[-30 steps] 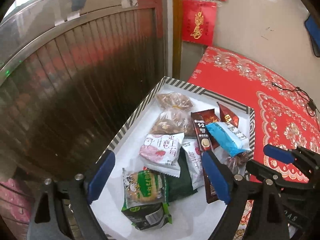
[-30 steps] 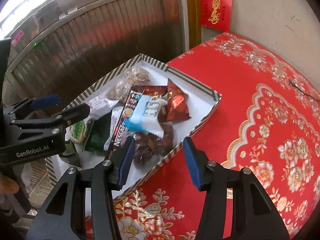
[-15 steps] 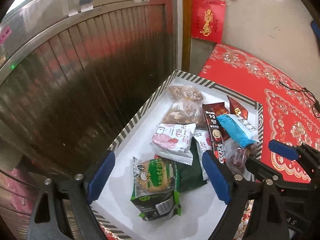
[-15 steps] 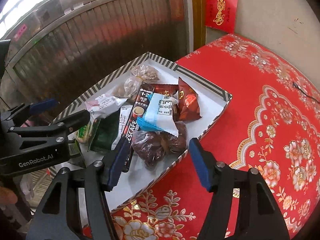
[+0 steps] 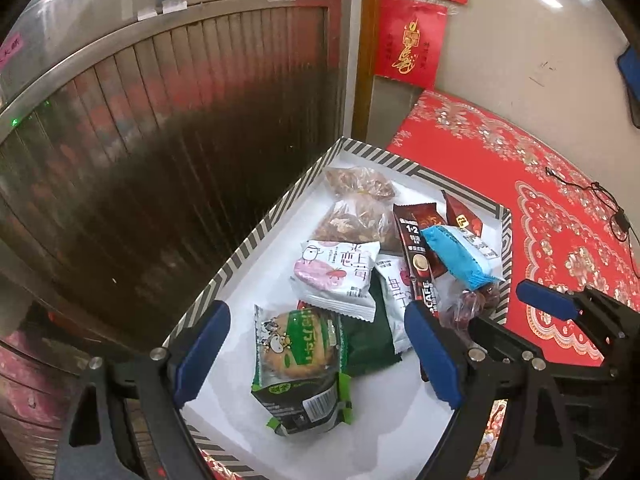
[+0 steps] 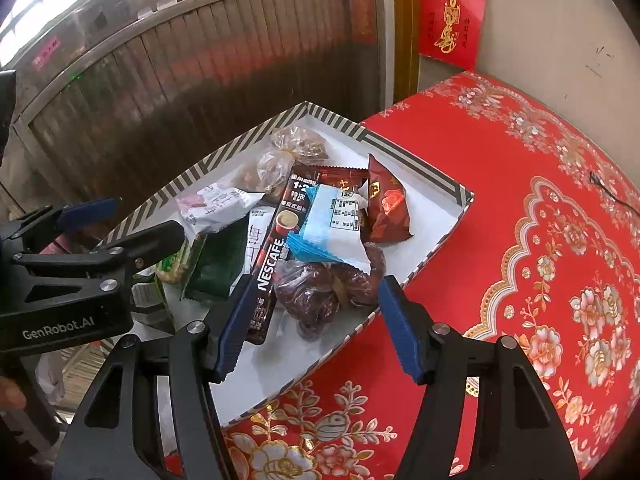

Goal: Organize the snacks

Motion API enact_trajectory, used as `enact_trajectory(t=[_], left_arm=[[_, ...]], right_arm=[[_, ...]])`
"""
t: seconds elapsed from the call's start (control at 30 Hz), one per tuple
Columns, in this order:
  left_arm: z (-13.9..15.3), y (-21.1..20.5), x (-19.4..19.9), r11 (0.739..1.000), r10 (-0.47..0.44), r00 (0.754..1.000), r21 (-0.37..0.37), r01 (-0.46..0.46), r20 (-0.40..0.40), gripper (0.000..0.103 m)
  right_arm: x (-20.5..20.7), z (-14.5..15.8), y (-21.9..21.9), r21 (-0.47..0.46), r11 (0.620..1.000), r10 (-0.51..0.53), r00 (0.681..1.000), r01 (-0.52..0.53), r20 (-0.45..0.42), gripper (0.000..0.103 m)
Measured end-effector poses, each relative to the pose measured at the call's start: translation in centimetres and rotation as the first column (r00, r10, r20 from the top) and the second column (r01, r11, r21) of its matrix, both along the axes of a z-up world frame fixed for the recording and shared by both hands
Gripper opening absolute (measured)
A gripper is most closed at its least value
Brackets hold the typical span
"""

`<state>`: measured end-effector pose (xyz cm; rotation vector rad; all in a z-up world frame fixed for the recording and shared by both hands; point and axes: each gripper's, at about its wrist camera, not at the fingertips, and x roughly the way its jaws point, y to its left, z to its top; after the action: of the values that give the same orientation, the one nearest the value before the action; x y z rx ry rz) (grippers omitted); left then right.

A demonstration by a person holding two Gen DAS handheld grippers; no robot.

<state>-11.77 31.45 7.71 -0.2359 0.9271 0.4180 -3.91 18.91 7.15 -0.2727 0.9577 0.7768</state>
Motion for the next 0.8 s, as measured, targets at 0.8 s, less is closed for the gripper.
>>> enact_trajectory(t=[0.8], left_arm=[[0.32, 0.37, -0.31, 1.000, -0.001, 1.000, 0.018, 0.001, 0.020, 0.090]], right_arm=[[0.06, 0.04, 0.69, 0.007, 1.000, 0.024, 1.000, -0.024, -0.005, 0.063]])
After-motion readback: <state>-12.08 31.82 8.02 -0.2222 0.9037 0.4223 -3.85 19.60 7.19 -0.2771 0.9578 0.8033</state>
